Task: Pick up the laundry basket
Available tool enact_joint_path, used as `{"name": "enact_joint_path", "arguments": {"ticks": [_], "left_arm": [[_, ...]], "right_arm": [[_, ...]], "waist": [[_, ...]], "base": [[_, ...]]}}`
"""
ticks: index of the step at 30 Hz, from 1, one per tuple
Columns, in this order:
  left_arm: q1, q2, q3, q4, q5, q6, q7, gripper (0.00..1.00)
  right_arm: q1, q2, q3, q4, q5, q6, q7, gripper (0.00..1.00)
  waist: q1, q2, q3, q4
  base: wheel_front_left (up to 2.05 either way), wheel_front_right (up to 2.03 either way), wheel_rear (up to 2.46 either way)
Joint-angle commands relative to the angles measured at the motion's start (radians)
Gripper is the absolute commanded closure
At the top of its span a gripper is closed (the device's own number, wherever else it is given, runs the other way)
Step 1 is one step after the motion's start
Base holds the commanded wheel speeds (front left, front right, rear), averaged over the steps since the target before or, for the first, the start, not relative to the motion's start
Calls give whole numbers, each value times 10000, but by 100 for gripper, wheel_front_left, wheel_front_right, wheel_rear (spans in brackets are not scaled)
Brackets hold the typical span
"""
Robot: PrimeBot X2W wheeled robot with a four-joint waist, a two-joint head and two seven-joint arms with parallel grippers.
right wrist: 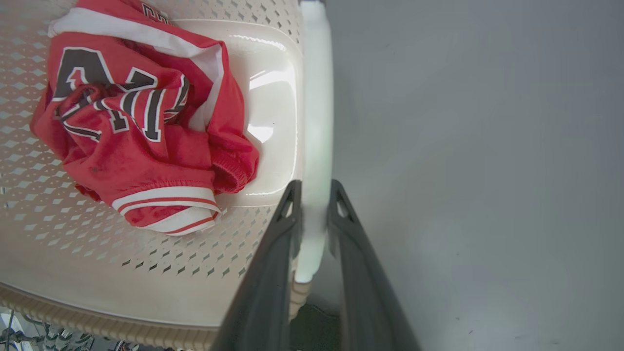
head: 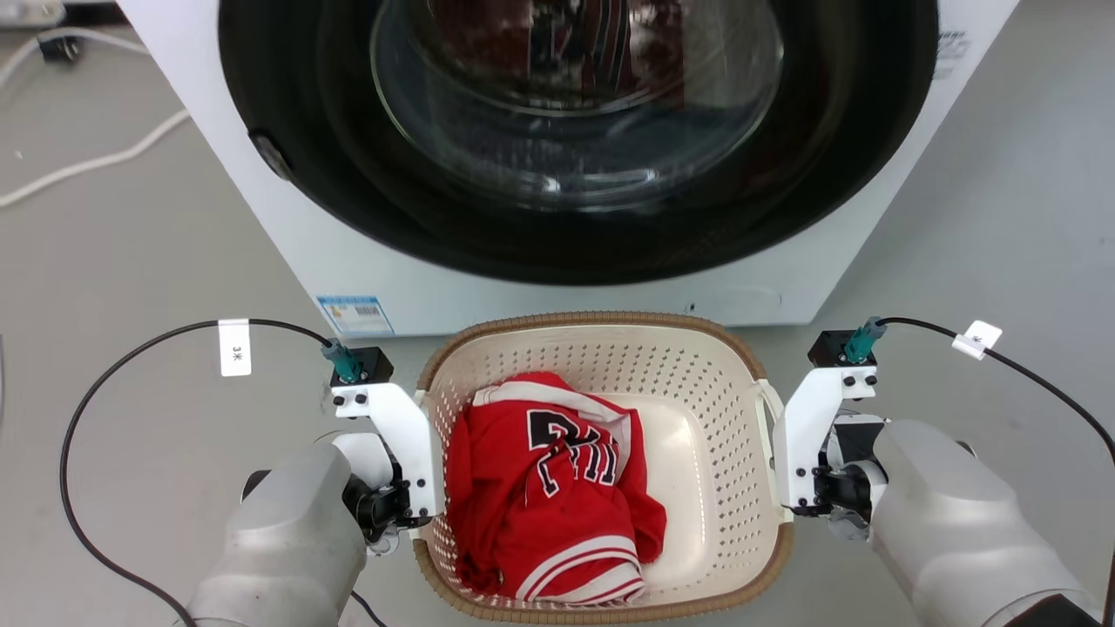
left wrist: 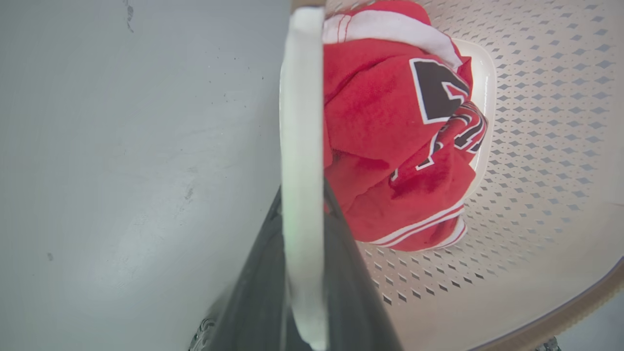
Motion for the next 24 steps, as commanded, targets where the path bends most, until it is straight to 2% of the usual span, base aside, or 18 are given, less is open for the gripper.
{"name": "enact_joint_path", "arguments": {"ticks": [1, 13, 24], "left_arm": [[6, -312, -54, -218, -176, -148, 108, 100], [443, -288, -400, -89, -700, -146, 1142, 100], [940, -298, -615, 25, -963, -147, 1433, 100]], "right_arm": [[-74, 271, 52, -88, 142, 139, 208, 100], [222, 232, -28, -9, 584, 140, 1895, 100], [826, 224, -170, 24, 682, 140, 2350, 100]], "waist": [[2, 0, -573, 29], [2, 0, -1841, 41], [2, 0, -2349, 83]], "base": [[0, 0, 0], [0, 0, 0], [0, 0, 0]]}}
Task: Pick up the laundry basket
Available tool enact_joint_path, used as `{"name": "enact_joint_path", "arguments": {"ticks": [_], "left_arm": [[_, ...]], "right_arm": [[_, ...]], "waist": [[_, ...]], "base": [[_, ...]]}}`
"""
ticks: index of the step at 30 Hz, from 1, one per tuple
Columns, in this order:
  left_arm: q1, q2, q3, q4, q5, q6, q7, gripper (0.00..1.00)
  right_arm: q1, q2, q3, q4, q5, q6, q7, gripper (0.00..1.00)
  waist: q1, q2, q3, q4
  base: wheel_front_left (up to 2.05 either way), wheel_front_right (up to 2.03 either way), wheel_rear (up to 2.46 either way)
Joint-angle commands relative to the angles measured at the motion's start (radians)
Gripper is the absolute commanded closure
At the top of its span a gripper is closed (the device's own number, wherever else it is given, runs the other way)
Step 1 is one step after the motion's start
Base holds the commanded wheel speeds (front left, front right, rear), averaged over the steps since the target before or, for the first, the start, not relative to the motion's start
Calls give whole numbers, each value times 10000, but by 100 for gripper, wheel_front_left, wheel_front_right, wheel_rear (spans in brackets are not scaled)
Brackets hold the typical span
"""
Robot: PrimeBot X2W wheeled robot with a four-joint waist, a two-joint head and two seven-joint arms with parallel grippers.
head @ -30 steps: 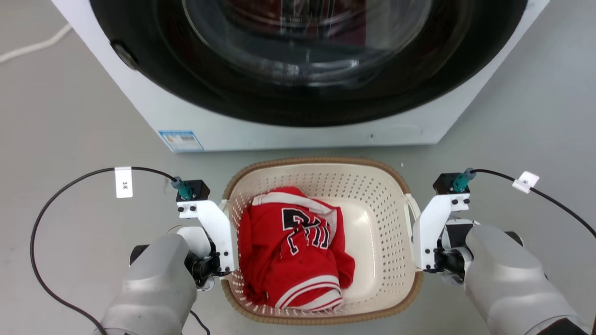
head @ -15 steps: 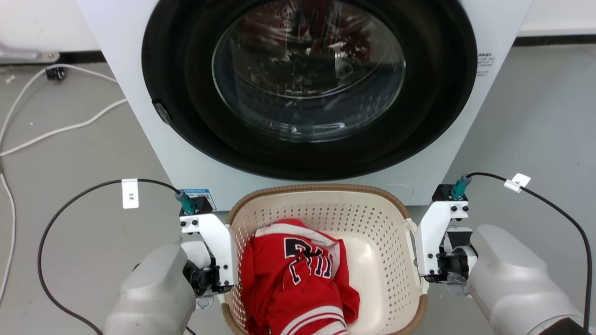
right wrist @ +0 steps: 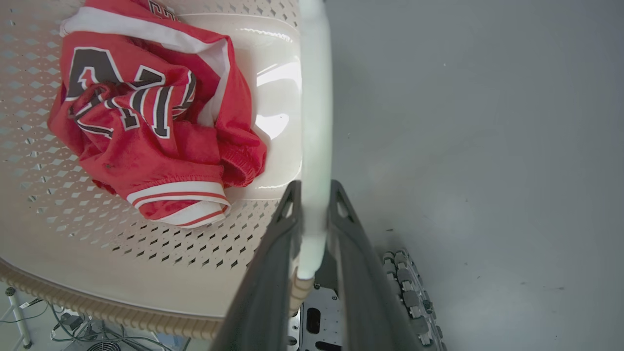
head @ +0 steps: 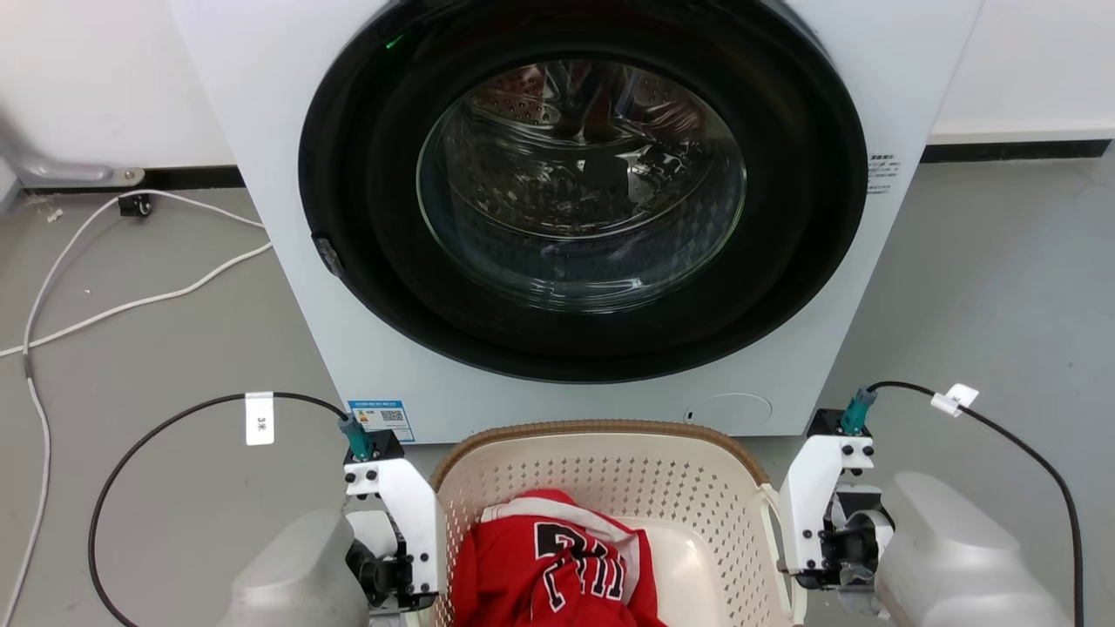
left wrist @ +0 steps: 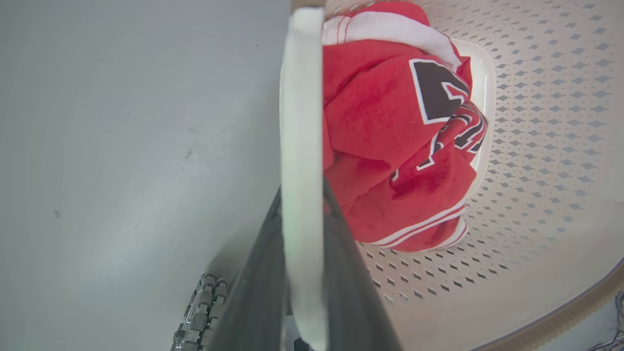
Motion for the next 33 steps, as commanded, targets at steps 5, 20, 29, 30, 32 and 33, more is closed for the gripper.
{"name": "enact_joint_path", "arguments": {"ticks": [5, 20, 29, 30, 32, 33], "left_arm": [[125, -316, -86, -165, -160, -145, -80, 100], [53, -297, -300, -159, -358, -145, -379, 100], [-80, -231, -432, -121, -485, -146, -525, 100], [-76, -233, -443, -114, -486, -146, -532, 100], [-77, -246, -478, -103, -499, -144, -539, 100], [-75, -255, -496, -100, -515, -144, -544, 100]], "right_arm": [[218, 299, -65, -79, -14, 140, -52, 100], [153, 272, -266, -76, -250, 140, -60, 100], [47, 275, -375, -75, -410, 139, -109, 100], [38, 273, -391, -75, -417, 139, -109, 100], [34, 266, -423, -75, -453, 139, -116, 100], [35, 252, -436, -75, -474, 139, -140, 100]], "waist": [[2, 0, -64, 38], [2, 0, -13, 83], [2, 0, 52, 54], [2, 0, 59, 54], [2, 0, 68, 60], [2, 0, 67, 65]], "base": [[0, 0, 0], [0, 0, 0], [0, 0, 0], [0, 0, 0], [0, 0, 0], [0, 0, 0]]}}
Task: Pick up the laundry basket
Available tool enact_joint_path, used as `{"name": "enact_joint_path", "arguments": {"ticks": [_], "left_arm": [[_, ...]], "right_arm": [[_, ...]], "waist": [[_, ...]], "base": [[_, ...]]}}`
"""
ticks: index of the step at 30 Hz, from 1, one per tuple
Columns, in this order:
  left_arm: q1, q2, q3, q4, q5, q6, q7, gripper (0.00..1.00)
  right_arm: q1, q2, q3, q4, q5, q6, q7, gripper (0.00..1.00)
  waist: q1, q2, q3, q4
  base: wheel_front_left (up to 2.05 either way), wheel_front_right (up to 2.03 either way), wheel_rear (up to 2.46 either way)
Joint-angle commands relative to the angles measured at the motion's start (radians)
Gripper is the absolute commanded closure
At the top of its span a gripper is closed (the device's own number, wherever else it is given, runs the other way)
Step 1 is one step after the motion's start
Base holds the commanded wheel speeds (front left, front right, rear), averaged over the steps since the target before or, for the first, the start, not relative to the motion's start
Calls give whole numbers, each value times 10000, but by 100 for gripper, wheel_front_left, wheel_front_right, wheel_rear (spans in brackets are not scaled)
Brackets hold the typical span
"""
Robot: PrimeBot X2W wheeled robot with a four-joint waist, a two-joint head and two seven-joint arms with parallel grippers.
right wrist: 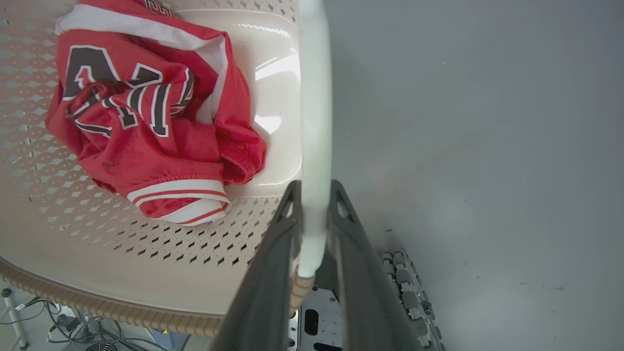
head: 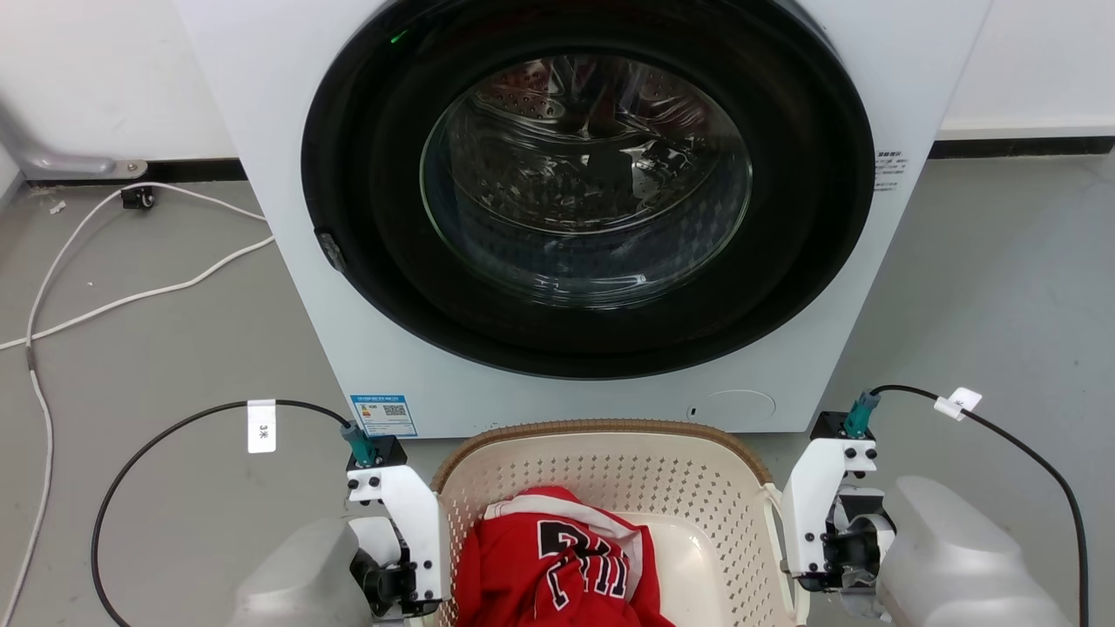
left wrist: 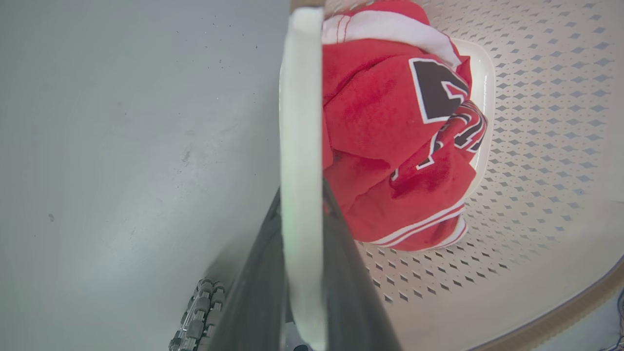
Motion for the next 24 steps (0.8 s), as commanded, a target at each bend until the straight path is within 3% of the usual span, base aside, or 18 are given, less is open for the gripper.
{"name": "enact_joint_path", "arguments": {"ticks": [1, 24], "left_arm": [[-192, -244, -18, -121, -113, -142, -63, 100], [-246, -209, -268, -75, -485, -140, -37, 100]], "right_arm": [[-103, 222, -28, -81, -26, 137, -56, 100], [-140, 235, -362, -79, -310, 138, 285, 100]], "waist": [[0, 0, 2, 9], [0, 0, 39, -27]], "base": [[0, 0, 0], [0, 0, 0]]}}
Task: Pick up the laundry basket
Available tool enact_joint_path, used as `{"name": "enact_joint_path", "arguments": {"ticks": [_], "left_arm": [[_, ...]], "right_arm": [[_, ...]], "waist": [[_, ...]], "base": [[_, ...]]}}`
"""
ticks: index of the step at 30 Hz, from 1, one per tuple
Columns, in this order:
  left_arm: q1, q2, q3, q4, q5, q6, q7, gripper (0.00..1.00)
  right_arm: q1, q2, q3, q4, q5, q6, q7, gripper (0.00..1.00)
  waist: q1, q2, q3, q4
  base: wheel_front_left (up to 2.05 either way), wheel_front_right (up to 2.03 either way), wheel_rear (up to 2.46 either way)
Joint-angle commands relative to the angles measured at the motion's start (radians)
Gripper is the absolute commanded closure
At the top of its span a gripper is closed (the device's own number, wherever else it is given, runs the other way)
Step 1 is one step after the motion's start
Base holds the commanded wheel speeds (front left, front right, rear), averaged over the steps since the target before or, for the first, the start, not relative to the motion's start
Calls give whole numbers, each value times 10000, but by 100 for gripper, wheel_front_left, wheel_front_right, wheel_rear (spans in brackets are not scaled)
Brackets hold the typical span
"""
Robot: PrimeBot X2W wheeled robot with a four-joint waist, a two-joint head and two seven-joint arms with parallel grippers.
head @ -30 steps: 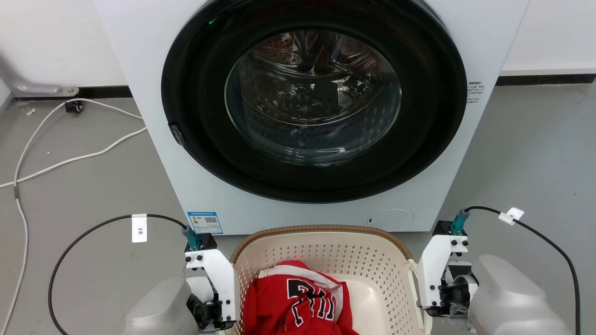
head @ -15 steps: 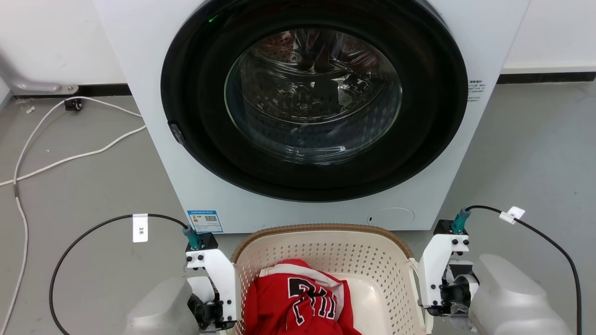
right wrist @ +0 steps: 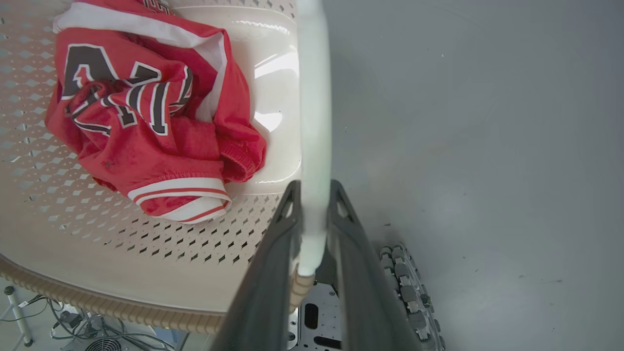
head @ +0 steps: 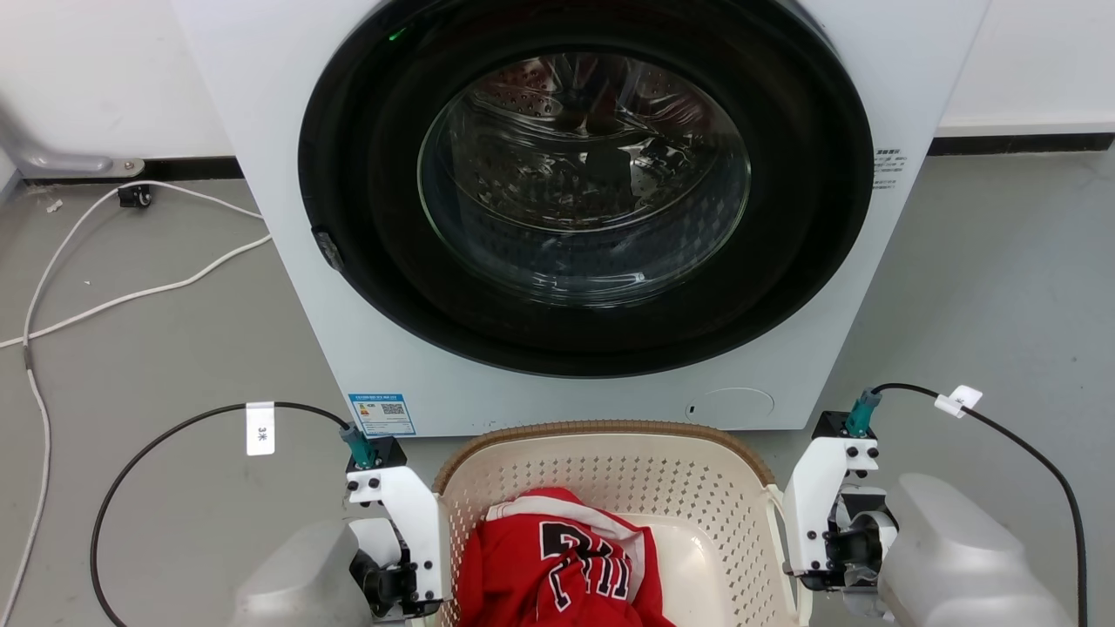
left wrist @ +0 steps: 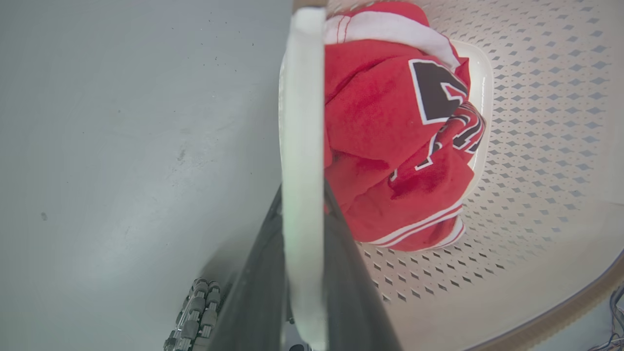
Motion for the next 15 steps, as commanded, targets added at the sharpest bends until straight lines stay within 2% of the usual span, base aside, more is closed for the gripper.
{"name": "enact_joint_path", "arguments": {"ticks": [1, 15], "left_arm": [[-240, -220, -8, -102, -99, -136, 17, 100], [-203, -219, -165, -84, -299, -136, -100, 100]], "right_arm": [[-121, 229, -33, -76, -20, 138, 51, 100], [-48, 253, -268, -76, -186, 136, 138, 100]], "waist": [[0, 0, -2, 3], [0, 0, 6, -6]], "base": [[0, 0, 0], [0, 0, 0]]}}
